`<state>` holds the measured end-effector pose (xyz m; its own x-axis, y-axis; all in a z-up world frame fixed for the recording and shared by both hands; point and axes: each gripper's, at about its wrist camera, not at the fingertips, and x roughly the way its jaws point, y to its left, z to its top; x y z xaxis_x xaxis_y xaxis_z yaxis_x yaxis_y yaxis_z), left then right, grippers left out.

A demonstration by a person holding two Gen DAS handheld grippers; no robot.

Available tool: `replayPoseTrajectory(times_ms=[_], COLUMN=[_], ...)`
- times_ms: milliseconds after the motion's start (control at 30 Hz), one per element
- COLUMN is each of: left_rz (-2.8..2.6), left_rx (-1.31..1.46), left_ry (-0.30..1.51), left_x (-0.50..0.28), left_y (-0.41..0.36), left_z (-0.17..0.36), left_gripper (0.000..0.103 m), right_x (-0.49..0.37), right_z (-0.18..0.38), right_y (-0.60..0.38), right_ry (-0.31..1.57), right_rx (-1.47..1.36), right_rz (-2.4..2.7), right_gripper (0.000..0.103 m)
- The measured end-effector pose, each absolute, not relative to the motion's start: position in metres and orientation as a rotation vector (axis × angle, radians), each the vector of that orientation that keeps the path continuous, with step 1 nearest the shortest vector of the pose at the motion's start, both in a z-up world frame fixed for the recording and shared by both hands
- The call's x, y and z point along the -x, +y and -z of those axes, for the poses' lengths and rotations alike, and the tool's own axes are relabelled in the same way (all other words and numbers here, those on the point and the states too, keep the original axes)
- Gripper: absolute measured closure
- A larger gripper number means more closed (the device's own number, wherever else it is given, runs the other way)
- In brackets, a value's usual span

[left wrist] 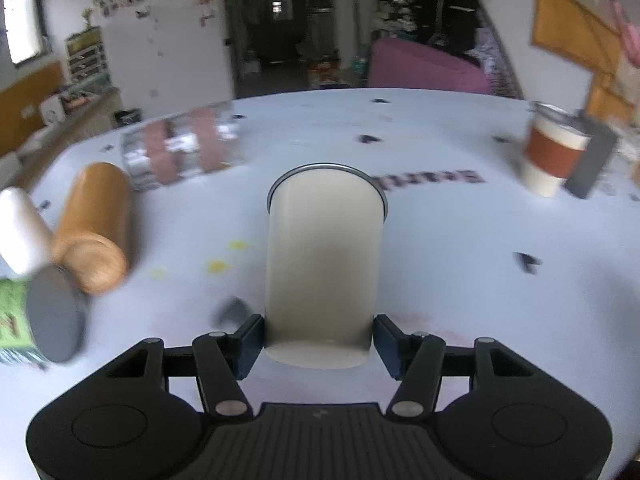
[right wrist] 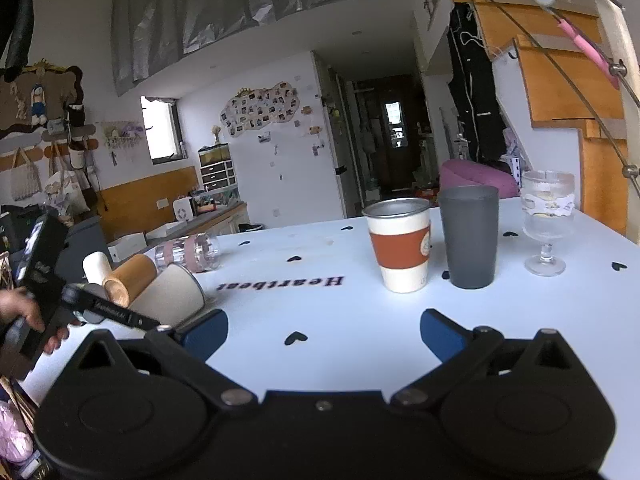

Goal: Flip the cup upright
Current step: 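Lift the cream cup with the left gripper and swing it upright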

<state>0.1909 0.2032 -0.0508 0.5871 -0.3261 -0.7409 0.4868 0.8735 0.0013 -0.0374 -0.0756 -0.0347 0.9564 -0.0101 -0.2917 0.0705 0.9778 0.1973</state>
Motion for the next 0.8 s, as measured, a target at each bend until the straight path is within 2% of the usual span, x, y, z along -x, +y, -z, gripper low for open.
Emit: replayPoseTrajectory(times_ms=[567,733,800], left_rz=[0.871,0.902,0.910], left_rx=[-0.275,-0.341,-0.352], left_ry=[0.758,0.684,0.677], left_x=[-0.091,-0.063,-0.058], left_y=[0.102,0.087,0.085], left_z=[0.062,0.064,0.064], left_gripper=[0.043,0.043,0.043], right_x=[0.025,0.013,0.007], right_z=[0.046,0.062,0.074], right_y=[-0.096,-0.116,-0.126], right_ry=[0.419,0.528,0.584], right_rx=[-0.340,-0.541,-0.665], right_rz=[0.089,0.073,0.054], right_gripper=[0.000,0.000,0.005])
